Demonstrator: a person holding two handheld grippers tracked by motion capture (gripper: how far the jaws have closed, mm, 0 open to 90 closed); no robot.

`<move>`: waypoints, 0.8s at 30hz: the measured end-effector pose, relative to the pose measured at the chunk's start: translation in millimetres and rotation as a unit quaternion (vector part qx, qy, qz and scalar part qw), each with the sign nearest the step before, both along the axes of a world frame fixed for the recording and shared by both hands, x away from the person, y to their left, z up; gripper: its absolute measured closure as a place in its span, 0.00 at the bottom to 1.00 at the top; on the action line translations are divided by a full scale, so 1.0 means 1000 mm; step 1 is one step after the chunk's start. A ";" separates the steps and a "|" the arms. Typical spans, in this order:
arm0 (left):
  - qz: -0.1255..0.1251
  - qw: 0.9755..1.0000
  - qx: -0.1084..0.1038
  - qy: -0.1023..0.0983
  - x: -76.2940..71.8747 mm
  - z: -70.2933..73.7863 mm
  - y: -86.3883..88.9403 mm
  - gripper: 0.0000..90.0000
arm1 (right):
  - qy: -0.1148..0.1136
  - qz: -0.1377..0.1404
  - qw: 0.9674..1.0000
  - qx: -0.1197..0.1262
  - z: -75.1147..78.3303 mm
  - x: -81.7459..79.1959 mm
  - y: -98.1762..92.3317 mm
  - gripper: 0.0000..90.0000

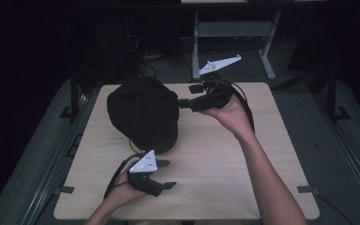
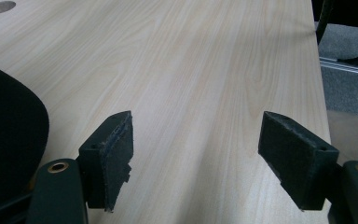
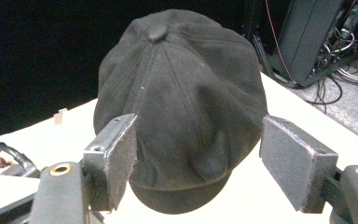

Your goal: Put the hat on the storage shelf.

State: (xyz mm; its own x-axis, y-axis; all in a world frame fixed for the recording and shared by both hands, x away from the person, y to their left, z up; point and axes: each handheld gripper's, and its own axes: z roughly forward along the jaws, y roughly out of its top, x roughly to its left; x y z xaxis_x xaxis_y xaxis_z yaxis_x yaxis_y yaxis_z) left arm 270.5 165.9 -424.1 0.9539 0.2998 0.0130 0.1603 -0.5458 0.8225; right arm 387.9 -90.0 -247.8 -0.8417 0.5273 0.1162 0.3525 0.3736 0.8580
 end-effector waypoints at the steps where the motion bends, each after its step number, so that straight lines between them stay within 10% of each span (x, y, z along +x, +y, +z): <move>1: 0.000 1.000 0.000 0.000 0.000 0.000 0.000 0.29 | 0.004 -0.004 1.000 0.001 -0.002 -0.001 -0.004 0.30; 24: 0.003 1.000 0.001 -0.001 0.000 -0.003 -0.003 0.29 | 0.013 -0.032 0.999 0.004 -0.022 -0.014 -0.045 0.29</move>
